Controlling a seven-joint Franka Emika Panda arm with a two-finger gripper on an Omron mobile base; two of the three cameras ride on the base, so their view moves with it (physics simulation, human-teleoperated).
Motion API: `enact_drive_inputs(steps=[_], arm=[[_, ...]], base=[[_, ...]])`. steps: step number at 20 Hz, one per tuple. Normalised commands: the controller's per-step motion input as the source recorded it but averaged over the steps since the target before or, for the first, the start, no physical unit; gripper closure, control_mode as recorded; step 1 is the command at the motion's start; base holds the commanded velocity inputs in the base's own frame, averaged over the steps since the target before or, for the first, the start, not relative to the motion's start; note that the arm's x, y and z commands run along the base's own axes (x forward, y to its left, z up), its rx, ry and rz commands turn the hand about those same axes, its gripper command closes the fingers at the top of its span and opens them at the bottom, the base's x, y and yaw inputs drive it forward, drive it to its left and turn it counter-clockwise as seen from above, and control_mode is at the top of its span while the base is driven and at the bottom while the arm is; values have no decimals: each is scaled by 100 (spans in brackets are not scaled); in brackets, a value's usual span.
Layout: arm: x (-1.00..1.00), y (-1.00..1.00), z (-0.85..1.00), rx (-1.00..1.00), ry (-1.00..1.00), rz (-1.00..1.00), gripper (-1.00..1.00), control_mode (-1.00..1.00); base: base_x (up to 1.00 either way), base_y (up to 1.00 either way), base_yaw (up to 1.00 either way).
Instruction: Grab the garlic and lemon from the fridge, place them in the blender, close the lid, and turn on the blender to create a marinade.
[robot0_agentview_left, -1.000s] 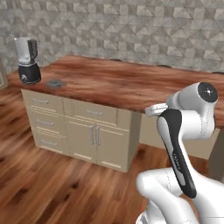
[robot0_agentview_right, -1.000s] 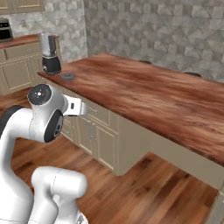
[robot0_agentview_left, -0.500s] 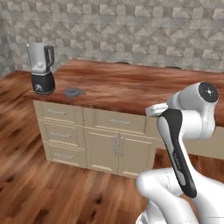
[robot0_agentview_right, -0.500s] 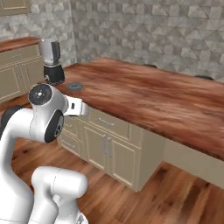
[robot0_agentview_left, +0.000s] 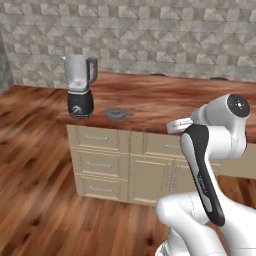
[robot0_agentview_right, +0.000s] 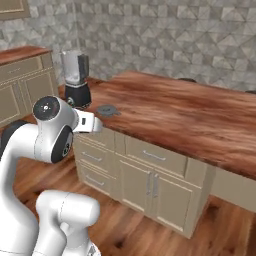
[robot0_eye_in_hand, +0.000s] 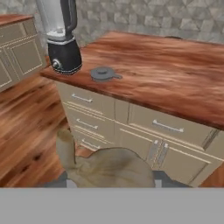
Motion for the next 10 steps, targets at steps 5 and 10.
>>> enact_drive_inputs(steps=[5,10], arm=[[0,0,0,0,0,0,100,100],[0,0,0,0,0,0,100,100]], base=[[83,100,-15],[87,100,-20]])
